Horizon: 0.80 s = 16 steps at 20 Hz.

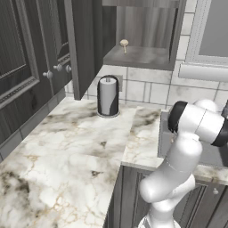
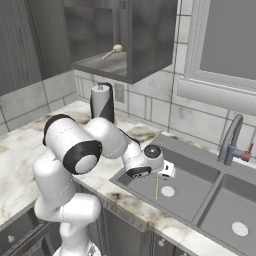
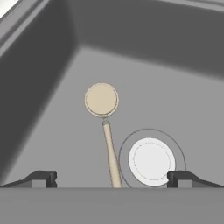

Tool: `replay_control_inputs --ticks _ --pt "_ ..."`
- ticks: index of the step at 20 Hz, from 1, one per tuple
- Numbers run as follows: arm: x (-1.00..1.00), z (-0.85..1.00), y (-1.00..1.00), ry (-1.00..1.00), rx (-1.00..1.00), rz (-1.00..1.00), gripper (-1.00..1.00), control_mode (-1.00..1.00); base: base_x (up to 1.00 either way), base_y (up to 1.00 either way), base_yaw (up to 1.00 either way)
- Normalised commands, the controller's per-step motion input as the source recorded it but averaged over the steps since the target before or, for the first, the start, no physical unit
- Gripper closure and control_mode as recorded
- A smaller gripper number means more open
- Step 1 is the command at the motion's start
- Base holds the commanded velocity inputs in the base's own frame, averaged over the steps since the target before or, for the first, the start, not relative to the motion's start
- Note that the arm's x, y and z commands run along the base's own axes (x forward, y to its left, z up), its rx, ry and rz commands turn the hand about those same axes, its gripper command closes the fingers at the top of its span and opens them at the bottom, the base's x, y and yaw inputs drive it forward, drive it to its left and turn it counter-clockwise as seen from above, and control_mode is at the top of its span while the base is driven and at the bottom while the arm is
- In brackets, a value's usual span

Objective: Pick up the dish brush and dish brush from the sink, and place them back in the cabinet, and close the cabinet door.

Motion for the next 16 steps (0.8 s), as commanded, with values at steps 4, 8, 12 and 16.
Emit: replay_control_inputs --ticks 4,8,12,16 --pt "0.03 -0.16 0.00 0.01 0.00 0.00 -1.00 -1.00 0.00 0.00 0.00" --pt "0.00 -0.14 0.00 0.02 0.00 0.00 -1.00 -1.00 0.00 0.00 0.00" --pt "0.00 -0.11 0.00 0.02 0.00 0.00 -1.00 -1.00 0.00 0.00 0.00" --pt "0.00 -0.11 0.00 0.02 0.00 0.00 -1.00 -1.00 0.00 0.00 0.00"
